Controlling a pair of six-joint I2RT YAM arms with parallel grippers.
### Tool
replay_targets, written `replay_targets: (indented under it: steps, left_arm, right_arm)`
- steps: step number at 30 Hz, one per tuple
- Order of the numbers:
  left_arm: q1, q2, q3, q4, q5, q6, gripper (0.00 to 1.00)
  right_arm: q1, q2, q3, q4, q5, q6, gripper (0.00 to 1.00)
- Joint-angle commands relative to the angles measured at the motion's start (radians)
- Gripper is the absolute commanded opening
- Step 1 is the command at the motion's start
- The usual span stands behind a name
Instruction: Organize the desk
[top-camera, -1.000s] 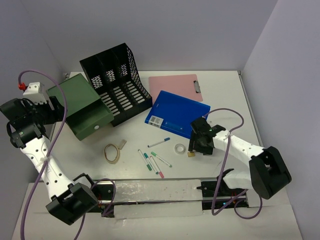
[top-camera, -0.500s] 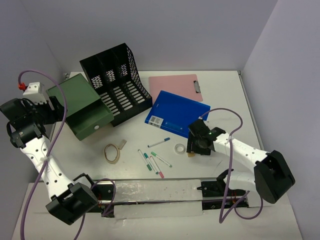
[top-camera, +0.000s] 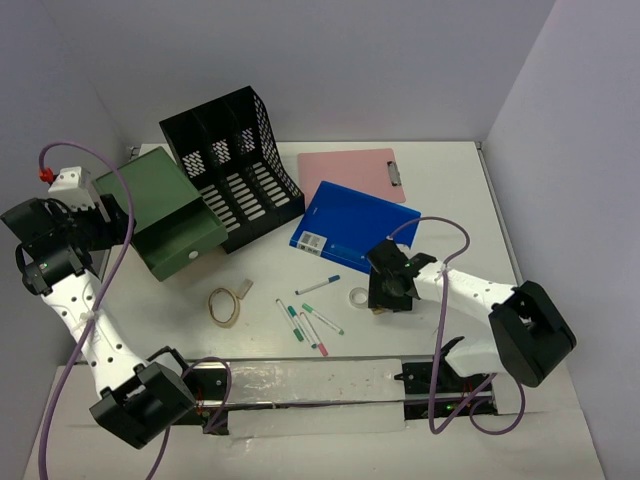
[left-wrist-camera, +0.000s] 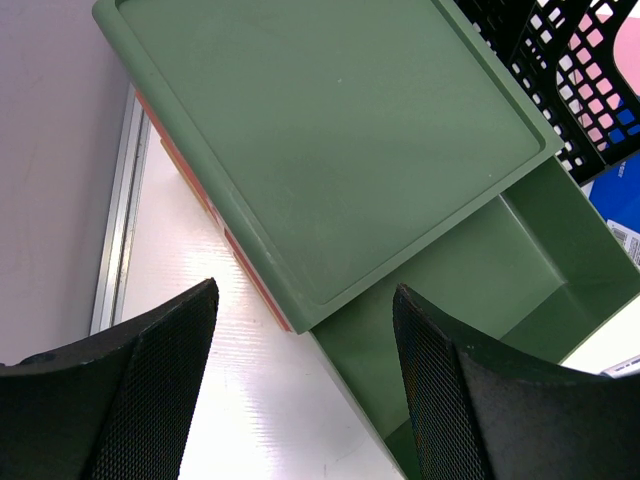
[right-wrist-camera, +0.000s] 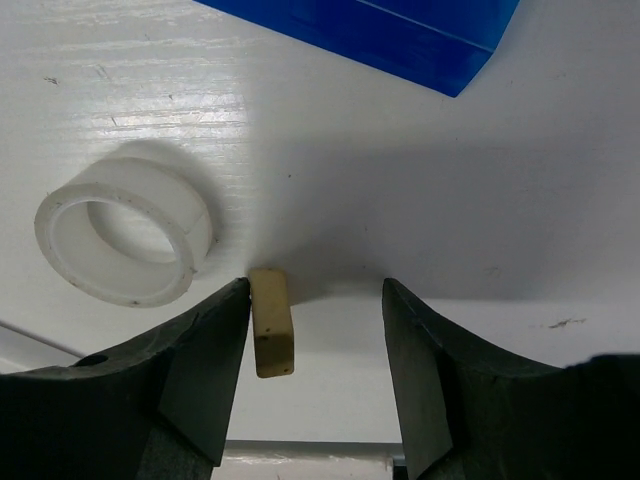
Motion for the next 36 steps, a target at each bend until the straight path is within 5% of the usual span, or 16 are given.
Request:
replay_targets:
  steps: [1,5,13,21,27,32,36]
  left_arm:
    - [-0.001,-0.002,0.015,0.039,-0.003,-0.003,0.77]
    - [-0.001,-0.005,0.014,0.04,-0.005,-0.002,0.77]
    - [-0.001,-0.007,0.014,0.034,-0.009,0.002,0.77]
    - [-0.001,-0.015,0.027,0.019,-0.016,0.02,0.77]
    - [-0.001,-0.044,0.17,-0.053,0.074,0.077,0.76]
    - [-0.01,-0.097,0.273,-0.128,0.378,0.152,0.7]
    - [-0.086,-0.176,0.255,-0.064,0.336,0.124,0.67]
  right_arm:
    - [0.011,0.028,0.002,0.036,0.009,-0.001,0.58]
    - [0.014,0.028,0.006,0.048,0.011,-0.004,0.45]
    - [0.039,-0.004,0.018,0.024,0.02,0.003,0.01]
    - [0.107,-0.199,0.326,-0.089,0.24,-0.118,0.0]
    - [0.2,-0.158,0.635,0.094,0.015,-0.315,0.0]
    - [0.222,0.0,0.859,0.23,-0.242,-0.285,0.0]
    - [0.242,0.141,1.027,0.273,-0.289,-0.231,0.0]
